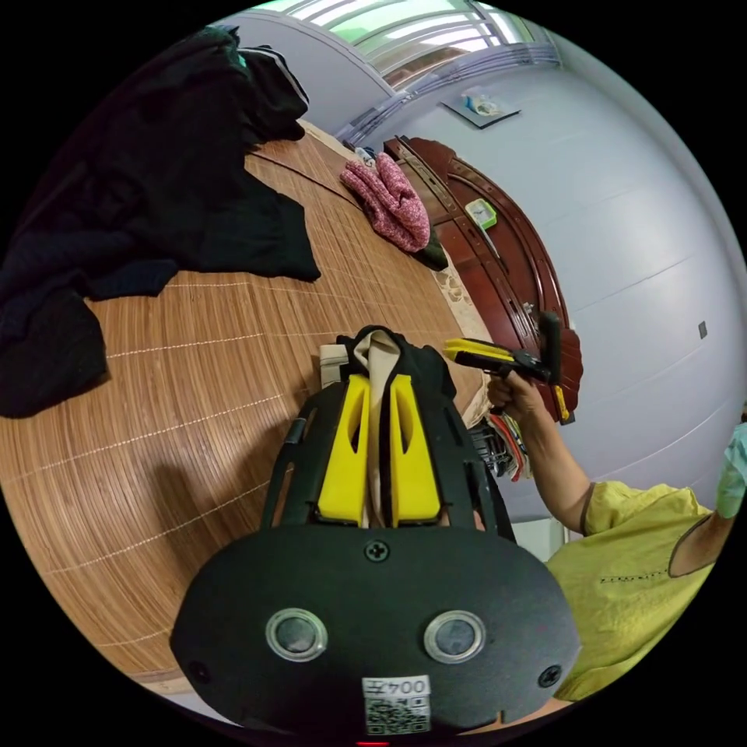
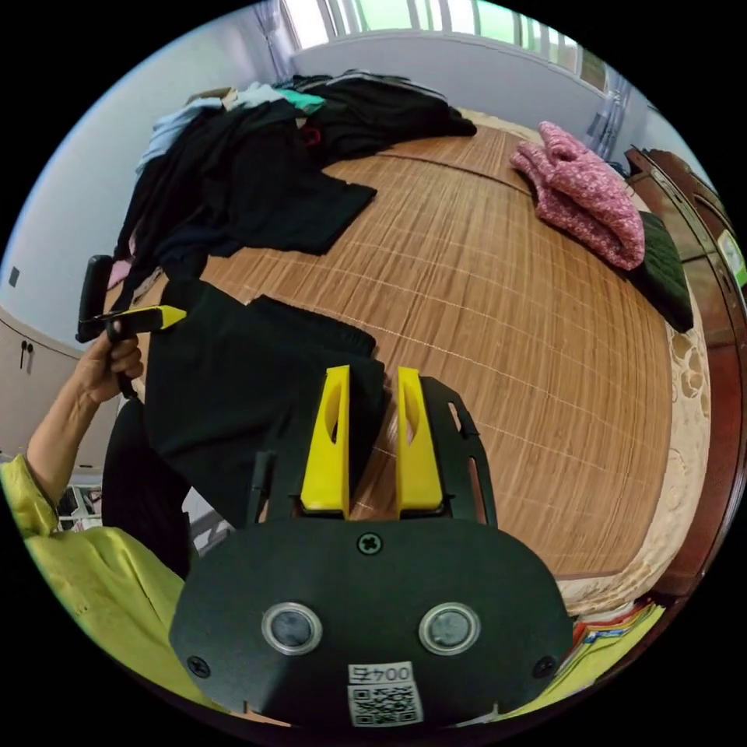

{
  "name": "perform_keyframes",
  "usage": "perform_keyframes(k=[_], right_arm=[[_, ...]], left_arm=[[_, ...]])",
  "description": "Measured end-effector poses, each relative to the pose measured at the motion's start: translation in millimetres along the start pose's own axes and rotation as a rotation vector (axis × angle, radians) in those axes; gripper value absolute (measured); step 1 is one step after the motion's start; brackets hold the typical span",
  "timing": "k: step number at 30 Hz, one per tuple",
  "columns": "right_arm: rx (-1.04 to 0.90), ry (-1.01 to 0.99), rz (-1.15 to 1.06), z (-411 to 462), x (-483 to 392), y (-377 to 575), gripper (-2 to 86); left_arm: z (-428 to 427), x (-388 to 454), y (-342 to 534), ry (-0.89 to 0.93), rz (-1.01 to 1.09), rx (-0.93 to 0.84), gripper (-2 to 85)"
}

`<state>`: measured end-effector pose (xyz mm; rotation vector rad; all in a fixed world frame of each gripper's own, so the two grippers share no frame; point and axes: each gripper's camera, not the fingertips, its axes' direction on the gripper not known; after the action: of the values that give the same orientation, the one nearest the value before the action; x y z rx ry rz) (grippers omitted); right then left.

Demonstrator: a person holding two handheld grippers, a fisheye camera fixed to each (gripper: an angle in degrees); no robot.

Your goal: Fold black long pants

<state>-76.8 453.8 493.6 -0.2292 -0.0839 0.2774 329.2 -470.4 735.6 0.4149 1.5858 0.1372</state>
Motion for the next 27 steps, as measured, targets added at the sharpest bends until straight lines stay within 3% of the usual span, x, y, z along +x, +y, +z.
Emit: perform_keyframes(k=[5,10,15,18,22,27], right_arm=[[0.065,-0.055,-0.038,-12.2,6.5,-4.2,0.3],[0.105,-0.261,0.203,2.1,58.4,-1.7,-0.3],[0.023,-0.336,0.233,49.5,70.0,1.7,0.7],[0.095,-0.413,0.289,43.3,82.5,17.5,3.5],[0.18,-0.348,0.265,10.4,79.0,57.2,7.7],[0.139,-0.146,0.108,3.4,27.7,90.6,7.2]], left_arm=[[-2.2,-9.6,15.9,0.01,0.004,0.006,2.6],[-8.9,-32.0,38.3,0.03,-0.032,0.042,2.8],[-4.0,-54.0,55.4,0.052,-0.083,0.042,2.9],[-3.3,-66.3,62.9,0.091,-0.119,0.056,2.8],[-4.2,-75.4,71.5,0.105,-0.116,0.046,2.8],[-4.8,-88.4,84.3,0.128,-0.14,0.047,2.7]])
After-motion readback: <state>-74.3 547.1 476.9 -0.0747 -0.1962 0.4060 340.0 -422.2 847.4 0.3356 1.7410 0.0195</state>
